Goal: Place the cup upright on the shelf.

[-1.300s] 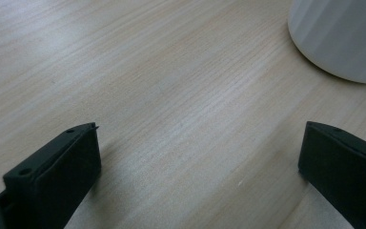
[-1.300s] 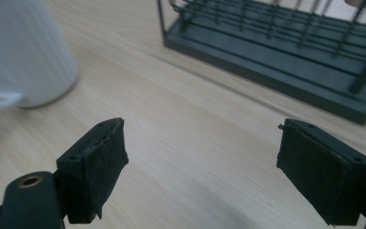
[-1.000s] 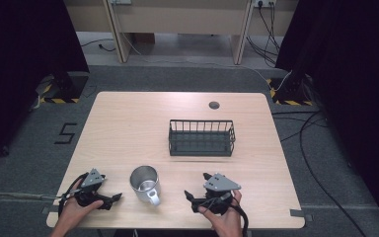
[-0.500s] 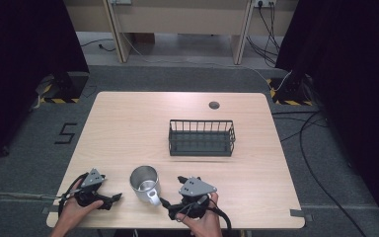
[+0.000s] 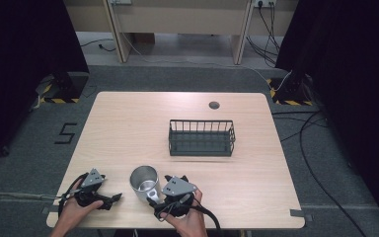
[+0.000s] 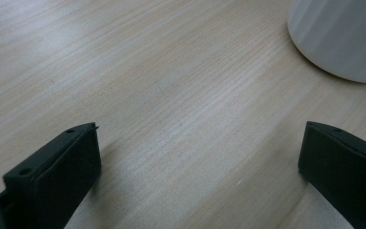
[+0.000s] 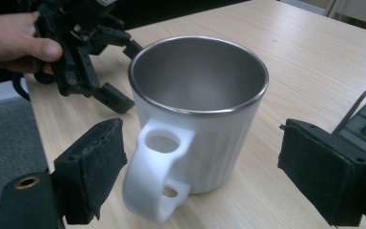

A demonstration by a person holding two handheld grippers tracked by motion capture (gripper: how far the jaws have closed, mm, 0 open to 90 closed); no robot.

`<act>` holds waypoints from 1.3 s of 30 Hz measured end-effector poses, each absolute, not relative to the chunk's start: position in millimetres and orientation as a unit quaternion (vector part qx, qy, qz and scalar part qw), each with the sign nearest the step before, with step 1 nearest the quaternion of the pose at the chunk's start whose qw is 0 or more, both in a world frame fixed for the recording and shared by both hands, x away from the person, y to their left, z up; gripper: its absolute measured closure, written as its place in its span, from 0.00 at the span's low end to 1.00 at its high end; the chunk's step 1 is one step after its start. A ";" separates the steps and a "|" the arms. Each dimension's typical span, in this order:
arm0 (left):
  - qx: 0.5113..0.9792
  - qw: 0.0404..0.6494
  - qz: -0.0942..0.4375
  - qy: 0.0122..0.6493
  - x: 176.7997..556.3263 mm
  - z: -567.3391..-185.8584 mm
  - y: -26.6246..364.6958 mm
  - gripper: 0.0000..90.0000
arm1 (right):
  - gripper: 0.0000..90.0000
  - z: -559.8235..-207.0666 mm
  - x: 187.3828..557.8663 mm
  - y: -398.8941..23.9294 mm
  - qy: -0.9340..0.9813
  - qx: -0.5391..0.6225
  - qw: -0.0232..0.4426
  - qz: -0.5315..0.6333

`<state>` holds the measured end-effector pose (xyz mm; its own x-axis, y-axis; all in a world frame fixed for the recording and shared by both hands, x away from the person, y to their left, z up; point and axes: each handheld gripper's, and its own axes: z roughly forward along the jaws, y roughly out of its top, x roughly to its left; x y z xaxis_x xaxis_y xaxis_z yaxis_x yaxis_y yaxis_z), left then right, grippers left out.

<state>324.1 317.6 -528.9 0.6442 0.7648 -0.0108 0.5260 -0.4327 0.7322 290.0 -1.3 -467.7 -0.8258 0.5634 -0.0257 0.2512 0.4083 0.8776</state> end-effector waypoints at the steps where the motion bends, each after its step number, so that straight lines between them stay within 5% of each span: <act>1: 0.830 0.364 0.164 0.389 324.1 -528.9 317.6 0.00 | 0.18 -467.8 290.2 -1.2 0.825 0.247 0.167 0.481; 39: 0.831 0.364 0.164 0.388 323.7 -528.9 317.7 0.00 | 0.19 -476.1 341.7 -44.2 0.804 0.300 0.184 0.479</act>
